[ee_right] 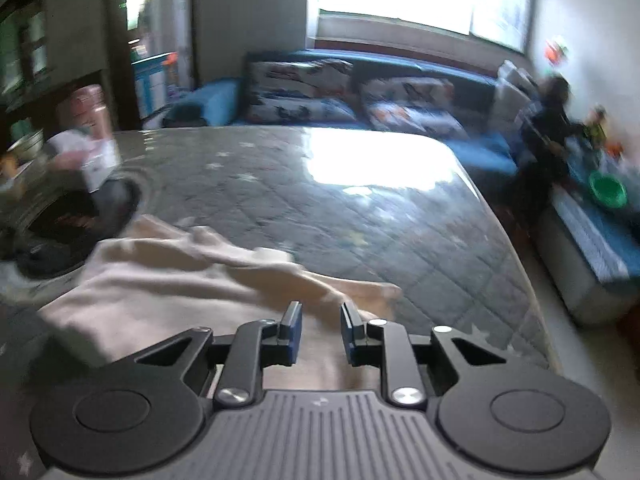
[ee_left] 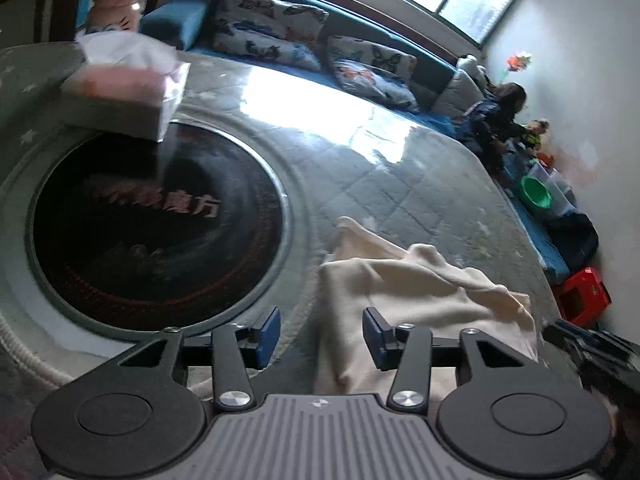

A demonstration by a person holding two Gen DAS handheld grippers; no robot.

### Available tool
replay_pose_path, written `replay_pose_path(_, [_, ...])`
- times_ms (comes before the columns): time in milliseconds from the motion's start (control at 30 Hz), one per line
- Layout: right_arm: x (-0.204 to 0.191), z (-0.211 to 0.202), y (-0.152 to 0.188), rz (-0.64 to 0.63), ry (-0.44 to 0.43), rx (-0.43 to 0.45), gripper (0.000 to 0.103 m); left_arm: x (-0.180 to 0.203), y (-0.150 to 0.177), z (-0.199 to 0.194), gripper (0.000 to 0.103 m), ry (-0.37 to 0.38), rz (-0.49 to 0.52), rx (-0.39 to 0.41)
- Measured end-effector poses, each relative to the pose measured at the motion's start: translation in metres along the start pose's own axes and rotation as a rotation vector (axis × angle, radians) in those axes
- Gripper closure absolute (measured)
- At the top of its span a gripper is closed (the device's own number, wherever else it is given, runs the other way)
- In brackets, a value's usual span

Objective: Fold clothes

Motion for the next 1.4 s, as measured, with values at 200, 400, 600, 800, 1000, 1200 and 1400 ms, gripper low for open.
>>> replay_pose_path(200, [-0.096,-0.011,-0.003,-0.204,-0.207,-0.039,0.068,-0.005,0.001,-0.005,0.035,0.007,0.000,0.001])
replay_pose_path(400, [-0.183,0.002,0.005,-0.453,-0.274,-0.075,0.059,-0.023,-0.005,-0.014,0.030,0.016,-0.032,0.006])
replay_pose_path(600, [-0.219,0.021,0.018,-0.599,-0.235,-0.105,0.061,-0.036,-0.006,-0.018,0.027,0.049,-0.086,-0.001])
replay_pose_path(800, [-0.209,0.024,0.010,-0.499,-0.256,-0.112,0.088,-0.024,0.003,-0.005,0.027,0.105,-0.126,-0.044])
replay_pose_path(1000, [-0.183,0.008,-0.006,-0.329,-0.338,-0.081,0.089,-0.004,0.007,0.011,0.026,0.168,-0.210,-0.091])
replay_pose_path(1200, [-0.158,-0.008,-0.018,-0.203,-0.405,-0.050,0.090,0.020,0.007,0.025,0.028,0.213,-0.272,-0.111])
replay_pose_path(1400, [-0.154,-0.018,-0.017,-0.164,-0.461,-0.039,0.090,0.026,0.016,0.039,0.060,0.251,-0.364,-0.159])
Point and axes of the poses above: each gripper's, at about its wrist camera, not at the fingertips, and z roughly the way its jaws point, x to its right, y to its underside, the point moved 9 cm from there along z, roughly the way its jaws point, and after that the axes turned 1 degree about y, right-handed, at the moved point
